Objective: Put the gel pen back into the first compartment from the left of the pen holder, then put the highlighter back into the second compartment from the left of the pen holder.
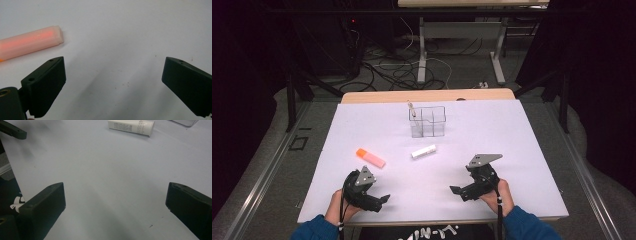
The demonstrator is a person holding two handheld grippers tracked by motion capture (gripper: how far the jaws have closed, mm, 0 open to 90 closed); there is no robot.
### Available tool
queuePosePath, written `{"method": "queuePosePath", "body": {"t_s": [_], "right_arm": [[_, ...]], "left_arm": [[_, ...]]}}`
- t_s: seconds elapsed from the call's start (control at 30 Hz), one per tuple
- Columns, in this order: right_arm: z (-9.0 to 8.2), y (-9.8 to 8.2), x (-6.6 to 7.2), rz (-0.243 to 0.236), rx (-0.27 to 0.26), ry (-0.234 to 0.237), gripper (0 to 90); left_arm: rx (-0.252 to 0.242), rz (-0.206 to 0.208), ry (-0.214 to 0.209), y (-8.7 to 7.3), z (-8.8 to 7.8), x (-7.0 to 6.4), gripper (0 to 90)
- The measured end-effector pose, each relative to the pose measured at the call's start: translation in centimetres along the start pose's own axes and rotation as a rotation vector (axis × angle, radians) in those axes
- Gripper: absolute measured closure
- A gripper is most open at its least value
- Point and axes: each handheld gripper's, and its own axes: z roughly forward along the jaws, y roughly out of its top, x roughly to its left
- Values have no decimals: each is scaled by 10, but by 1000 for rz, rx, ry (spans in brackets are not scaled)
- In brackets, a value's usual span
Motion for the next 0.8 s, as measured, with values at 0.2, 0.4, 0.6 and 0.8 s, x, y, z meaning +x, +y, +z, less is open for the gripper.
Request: {"method": "queuePosePath", "body": {"t_s": [0.2,0.4,0.6,0.8], "right_arm": [[-1,-2,-1,-15,12,-16,27],[-1,-2,1,-35,15,-21,27],[-4,-5,2,-41,29,-32,27],[-9,-12,4,-35,26,-35,27]], "left_arm": [[0,5,-3,0,0,0,54],[19,6,-16,1,-1,1,54],[-2,2,-1,0,0,0,54],[15,7,-13,1,-1,1,54]]}}
